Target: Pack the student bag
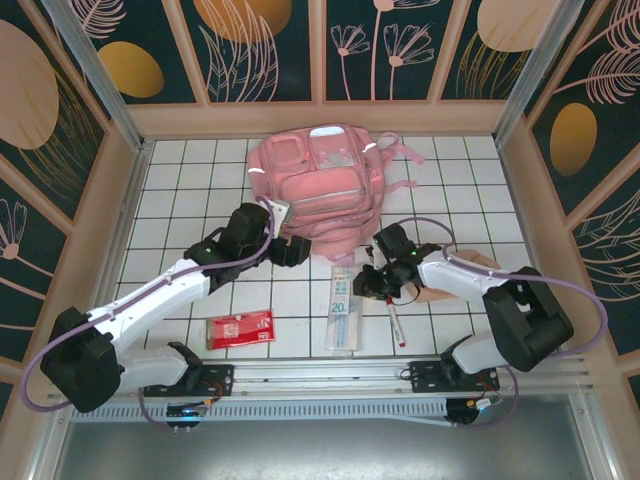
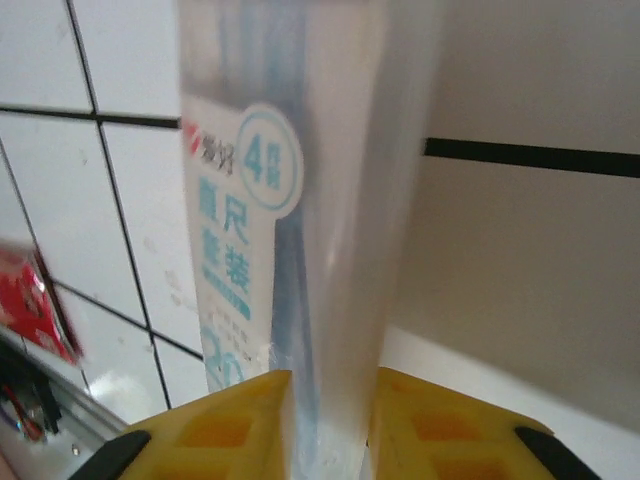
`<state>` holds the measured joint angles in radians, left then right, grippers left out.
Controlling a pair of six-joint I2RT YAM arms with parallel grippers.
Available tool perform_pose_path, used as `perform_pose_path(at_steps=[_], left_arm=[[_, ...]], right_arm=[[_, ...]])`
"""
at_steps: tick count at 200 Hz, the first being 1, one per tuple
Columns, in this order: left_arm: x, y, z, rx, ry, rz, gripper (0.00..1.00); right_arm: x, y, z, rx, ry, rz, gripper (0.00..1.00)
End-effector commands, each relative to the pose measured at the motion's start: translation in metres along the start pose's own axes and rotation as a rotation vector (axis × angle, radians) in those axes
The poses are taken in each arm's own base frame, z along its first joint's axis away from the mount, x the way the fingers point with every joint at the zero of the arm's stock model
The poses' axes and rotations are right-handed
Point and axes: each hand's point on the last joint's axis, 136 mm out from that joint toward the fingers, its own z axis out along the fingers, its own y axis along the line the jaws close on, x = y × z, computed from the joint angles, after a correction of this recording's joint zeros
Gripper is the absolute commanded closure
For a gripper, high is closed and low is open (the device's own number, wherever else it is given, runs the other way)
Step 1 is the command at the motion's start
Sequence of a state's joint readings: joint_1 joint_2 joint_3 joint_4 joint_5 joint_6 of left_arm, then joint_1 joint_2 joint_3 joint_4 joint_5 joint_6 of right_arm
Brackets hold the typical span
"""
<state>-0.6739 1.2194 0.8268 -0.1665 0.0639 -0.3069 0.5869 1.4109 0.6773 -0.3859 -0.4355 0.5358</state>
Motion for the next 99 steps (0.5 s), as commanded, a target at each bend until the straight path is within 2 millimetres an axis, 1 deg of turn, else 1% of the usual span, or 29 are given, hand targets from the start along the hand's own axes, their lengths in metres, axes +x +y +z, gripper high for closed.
perform_pose_path(at_steps=[1,5,11,29,33,48,67,75,78,80,83,91,99], left_arm=[[-0.021,0.006,-0.012,-0.029,-0.116,-0.013,0.07],[-0.021,0.007,-0.011,-0.034,-0.111,-0.008,0.06],[-0.019,0.008,-0.010,-0.043,-0.096,0.000,0.01],[-0.013,0.011,-0.005,-0.057,-0.046,0.023,0.01],[-0.013,0.011,-0.004,-0.052,-0.040,0.026,0.01],[-0.014,0.012,0.001,-0.056,-0.027,0.045,0.01],[-0.023,0.012,0.012,-0.076,-0.005,0.179,0.01],[-0.027,0.016,0.018,-0.107,0.012,0.249,0.01],[-0.025,0.020,0.022,-0.125,0.027,0.275,0.01],[-0.034,0.020,0.021,-0.136,0.011,0.288,0.01],[-0.038,0.022,0.023,-0.155,0.011,0.314,0.01],[-0.044,0.029,0.030,-0.201,0.020,0.378,0.01],[-0.048,0.034,0.039,-0.228,0.032,0.444,0.02]], right_arm=[[-0.010,-0.018,-0.021,0.129,-0.084,0.028,0.67],[-0.014,-0.020,-0.026,0.148,-0.104,0.037,0.65],[-0.017,-0.024,-0.032,0.177,-0.132,0.051,0.64],[-0.028,-0.034,-0.053,0.253,-0.219,0.093,0.60],[-0.034,-0.043,-0.060,0.273,-0.250,0.129,0.59],[-0.042,-0.059,-0.079,0.329,-0.333,0.188,0.55],[-0.050,-0.068,-0.098,0.355,-0.417,0.228,0.50],[-0.053,-0.071,-0.106,0.366,-0.452,0.239,0.48],[-0.054,-0.072,-0.109,0.372,-0.464,0.244,0.47],[-0.055,-0.073,-0.111,0.375,-0.472,0.245,0.46],[-0.056,-0.074,-0.115,0.381,-0.486,0.250,0.45],[-0.058,-0.078,-0.123,0.404,-0.515,0.257,0.42],[-0.059,-0.085,-0.132,0.442,-0.542,0.276,0.33]])
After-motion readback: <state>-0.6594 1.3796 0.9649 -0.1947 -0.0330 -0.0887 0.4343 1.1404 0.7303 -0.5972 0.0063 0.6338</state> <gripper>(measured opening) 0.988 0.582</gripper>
